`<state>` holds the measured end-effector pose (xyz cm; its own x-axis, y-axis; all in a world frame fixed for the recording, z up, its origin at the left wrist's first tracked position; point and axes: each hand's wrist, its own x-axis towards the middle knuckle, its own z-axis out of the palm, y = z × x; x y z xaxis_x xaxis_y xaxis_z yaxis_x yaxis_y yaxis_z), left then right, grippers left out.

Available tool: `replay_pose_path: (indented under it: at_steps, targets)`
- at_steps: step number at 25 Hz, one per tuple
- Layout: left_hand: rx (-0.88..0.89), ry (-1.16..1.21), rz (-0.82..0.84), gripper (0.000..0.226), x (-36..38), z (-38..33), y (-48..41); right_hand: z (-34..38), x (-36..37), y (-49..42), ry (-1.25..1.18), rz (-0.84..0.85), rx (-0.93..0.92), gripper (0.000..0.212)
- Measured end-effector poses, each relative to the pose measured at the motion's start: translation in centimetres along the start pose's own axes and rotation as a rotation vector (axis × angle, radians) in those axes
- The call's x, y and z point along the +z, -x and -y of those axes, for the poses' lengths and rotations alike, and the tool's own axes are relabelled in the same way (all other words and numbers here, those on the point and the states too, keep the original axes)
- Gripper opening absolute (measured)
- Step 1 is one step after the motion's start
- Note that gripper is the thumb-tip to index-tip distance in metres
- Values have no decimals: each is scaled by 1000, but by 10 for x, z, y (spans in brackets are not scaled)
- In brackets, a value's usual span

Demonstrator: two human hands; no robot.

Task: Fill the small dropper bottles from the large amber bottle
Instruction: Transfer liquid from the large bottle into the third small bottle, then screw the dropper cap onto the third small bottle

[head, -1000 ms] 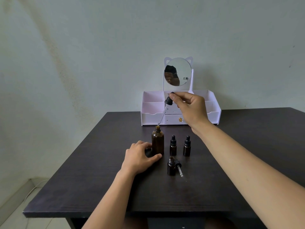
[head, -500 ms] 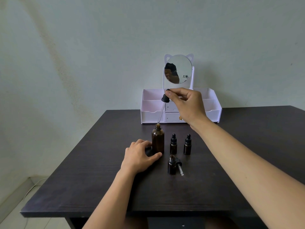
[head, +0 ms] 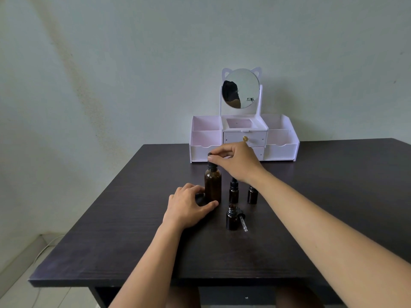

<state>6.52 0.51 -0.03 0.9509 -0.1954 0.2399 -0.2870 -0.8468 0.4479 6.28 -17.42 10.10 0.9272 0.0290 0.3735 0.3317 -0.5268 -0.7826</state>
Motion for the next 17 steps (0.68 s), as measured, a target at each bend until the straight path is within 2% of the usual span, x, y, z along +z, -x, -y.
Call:
replay_pose_path:
  at_steps: [3, 5, 6, 8, 10, 11, 14, 17]
  targets:
    - [-3, 5, 4, 63, 0, 1, 0, 9, -13, 11, 37, -29, 2, 24]
    - [-11, -1, 5, 63, -1, 0, 0, 12, -29, 27, 161, -48, 2, 20]
    - [-15, -6, 12, 63, -2, -2, 2, 12, -38, 38, 252, -9, 38, 18]
    - [-23, 4, 17, 62, -3, -4, 4, 8, -52, 58, 430, 184, 197, 21]
    - [-39, 84, 5, 63, -4, -5, 8, -3, -53, 73, 528, 347, 347, 30]
    - [-50, 158, -8, 64, -6, -6, 12, -10, -50, 78, 539, 373, 375, 37]
    - [-97, 436, -104, 57, -9, -9, 27, -23, -36, 89, 490, 310, 379, 49]
    - [-113, 530, -91, 37, -13, -14, 43, -28, -29, 91, 472, 267, 383, 38]
